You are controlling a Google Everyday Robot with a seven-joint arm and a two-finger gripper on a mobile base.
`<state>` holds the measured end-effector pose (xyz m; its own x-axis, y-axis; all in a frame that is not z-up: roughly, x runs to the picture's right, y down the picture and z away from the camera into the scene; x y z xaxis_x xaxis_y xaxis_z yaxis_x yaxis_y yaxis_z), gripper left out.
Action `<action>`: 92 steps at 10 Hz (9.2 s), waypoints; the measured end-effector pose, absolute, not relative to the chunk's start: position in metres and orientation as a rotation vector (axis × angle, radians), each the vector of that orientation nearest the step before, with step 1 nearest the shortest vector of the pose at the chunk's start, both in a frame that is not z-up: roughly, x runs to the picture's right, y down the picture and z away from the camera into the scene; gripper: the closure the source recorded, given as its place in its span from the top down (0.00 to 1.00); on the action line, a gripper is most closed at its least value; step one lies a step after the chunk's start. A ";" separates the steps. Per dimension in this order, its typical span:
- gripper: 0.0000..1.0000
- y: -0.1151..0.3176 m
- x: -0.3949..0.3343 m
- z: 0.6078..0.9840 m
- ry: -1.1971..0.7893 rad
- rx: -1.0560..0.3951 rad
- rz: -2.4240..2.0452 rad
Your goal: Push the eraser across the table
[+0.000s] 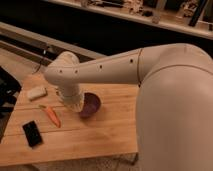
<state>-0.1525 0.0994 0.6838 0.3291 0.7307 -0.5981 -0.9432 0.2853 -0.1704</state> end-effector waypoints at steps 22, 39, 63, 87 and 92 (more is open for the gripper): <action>0.00 0.172 -0.260 0.721 0.482 -0.681 0.744; 0.18 0.184 -0.213 0.741 0.457 -0.698 0.456; 0.80 0.088 -0.357 0.728 0.292 -0.293 -0.234; 0.80 0.088 -0.356 0.728 0.294 -0.293 -0.233; 0.80 0.088 -0.356 0.728 0.294 -0.293 -0.234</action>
